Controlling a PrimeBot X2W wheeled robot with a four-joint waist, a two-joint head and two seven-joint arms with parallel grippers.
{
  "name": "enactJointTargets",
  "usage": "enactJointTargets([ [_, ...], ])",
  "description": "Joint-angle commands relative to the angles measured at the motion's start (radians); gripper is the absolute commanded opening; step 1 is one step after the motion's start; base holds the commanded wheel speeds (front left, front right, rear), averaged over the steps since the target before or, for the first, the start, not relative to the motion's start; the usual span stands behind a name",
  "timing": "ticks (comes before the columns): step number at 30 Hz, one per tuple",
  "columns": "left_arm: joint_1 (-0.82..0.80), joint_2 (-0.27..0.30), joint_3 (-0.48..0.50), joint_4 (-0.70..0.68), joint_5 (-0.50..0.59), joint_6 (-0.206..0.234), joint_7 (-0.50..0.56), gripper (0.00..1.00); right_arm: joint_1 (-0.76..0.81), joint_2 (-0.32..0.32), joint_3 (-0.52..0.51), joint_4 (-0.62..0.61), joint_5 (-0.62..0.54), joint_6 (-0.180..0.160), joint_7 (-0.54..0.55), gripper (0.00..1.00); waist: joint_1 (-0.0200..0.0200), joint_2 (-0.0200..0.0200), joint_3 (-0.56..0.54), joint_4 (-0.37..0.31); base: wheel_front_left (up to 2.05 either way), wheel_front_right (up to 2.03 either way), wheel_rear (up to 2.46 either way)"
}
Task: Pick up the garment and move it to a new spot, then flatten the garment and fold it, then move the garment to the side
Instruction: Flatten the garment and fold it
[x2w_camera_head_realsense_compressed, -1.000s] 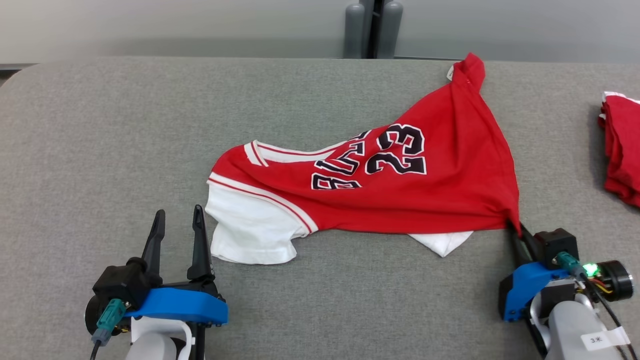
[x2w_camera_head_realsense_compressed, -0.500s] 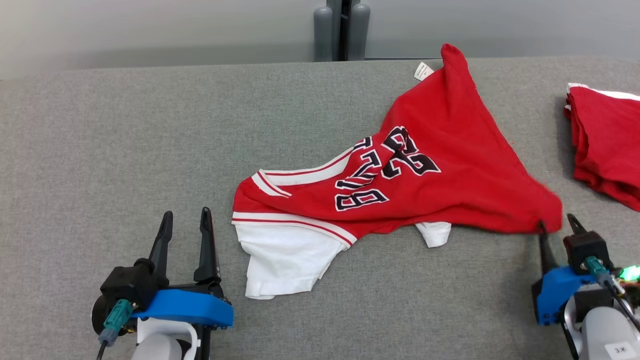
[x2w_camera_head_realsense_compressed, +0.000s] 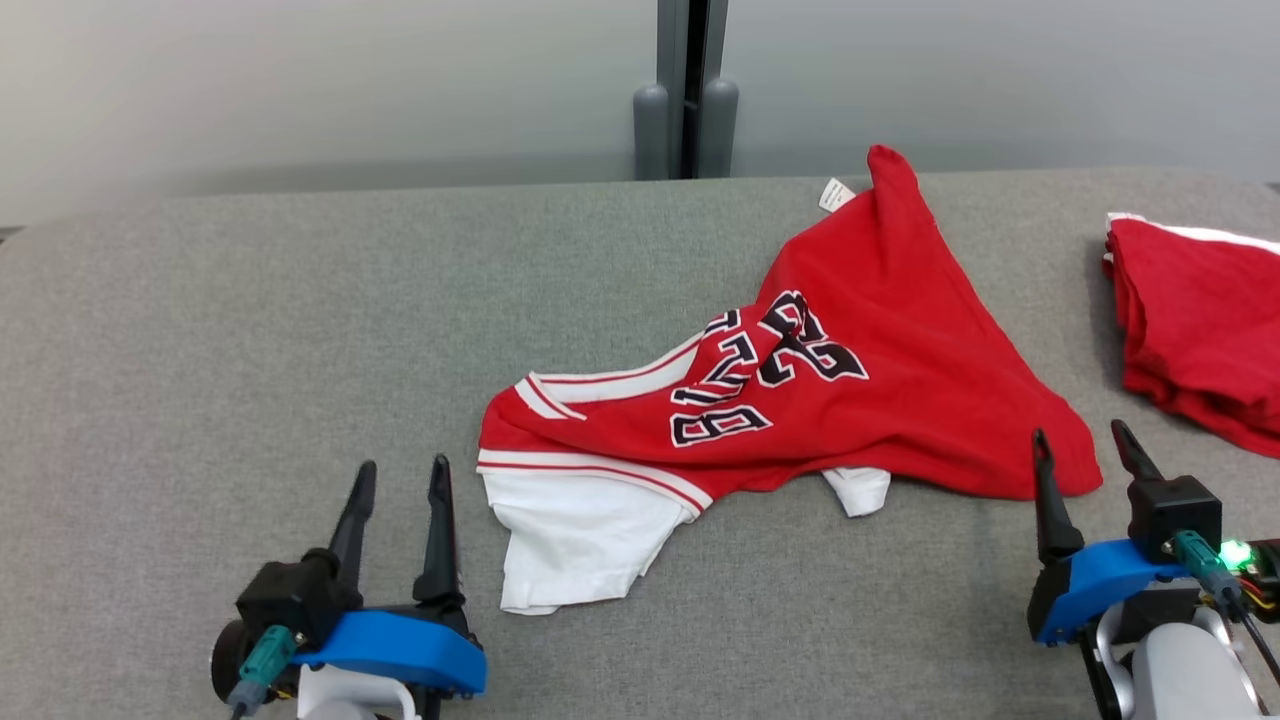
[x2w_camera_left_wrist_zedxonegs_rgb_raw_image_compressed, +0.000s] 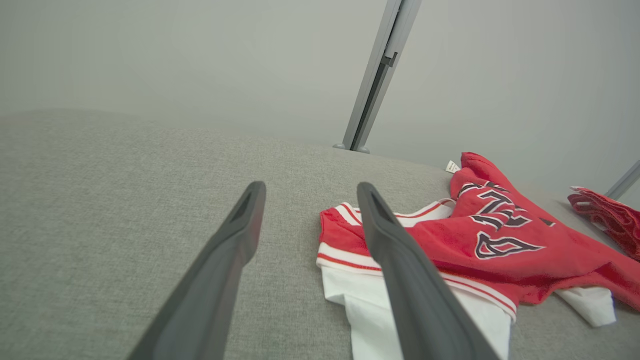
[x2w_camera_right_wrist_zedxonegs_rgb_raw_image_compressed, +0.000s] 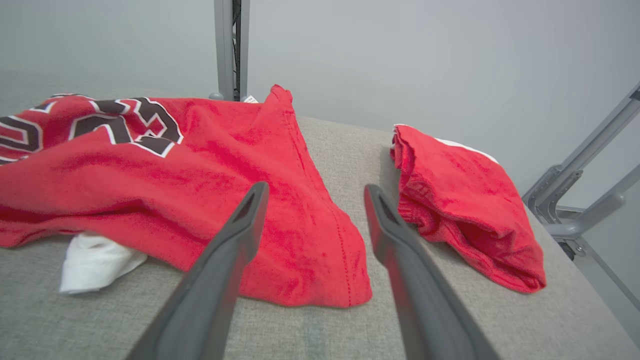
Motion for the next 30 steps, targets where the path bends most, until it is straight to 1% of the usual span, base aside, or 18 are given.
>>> enactJointTargets([
  [1, 0.014, -0.002, -0.012, 0.008, 0.003, -0.006, -0.004, 1.0, 0.02, 0.002, 0.03, -0.026, 0.044, 0.0, -0.008, 1.0, 0.0, 0.0, -0.025, -0.005, 0.0, 0.0, 0.0],
  [7, 0.05, -0.003, -0.043, 0.031, -0.013, -0.002, -0.004, 1.0, 0.064, 0.002, 0.121, -0.085, 0.184, 0.0, -0.013, 1.0, 0.0, 0.0, -0.089, 0.003, 0.0, 0.0, 0.0],
  [15, 0.104, -0.004, -0.064, 0.04, -0.031, 0.005, -0.004, 1.0, 0.131, 0.002, 0.179, -0.115, 0.329, 0.0, -0.016, 1.0, 0.0, 0.0, -0.138, 0.008, 0.0, 0.0, 0.0],
  [21, 0.112, -0.004, -0.067, 0.048, -0.036, 0.01, -0.004, 1.0, 0.149, 0.002, 0.199, -0.104, 0.358, 0.0, -0.019, 1.0, 0.0, 0.0, -0.146, 0.011, 0.0, 0.0, 0.0],
  [30, 0.112, -0.001, -0.06, 0.047, -0.032, 0.022, -0.004, 1.0, 0.13, 0.002, 0.218, -0.088, 0.346, 0.0, -0.02, 1.0, 0.0, 0.0, -0.146, 0.011, 0.0, 0.0, 0.0],
])
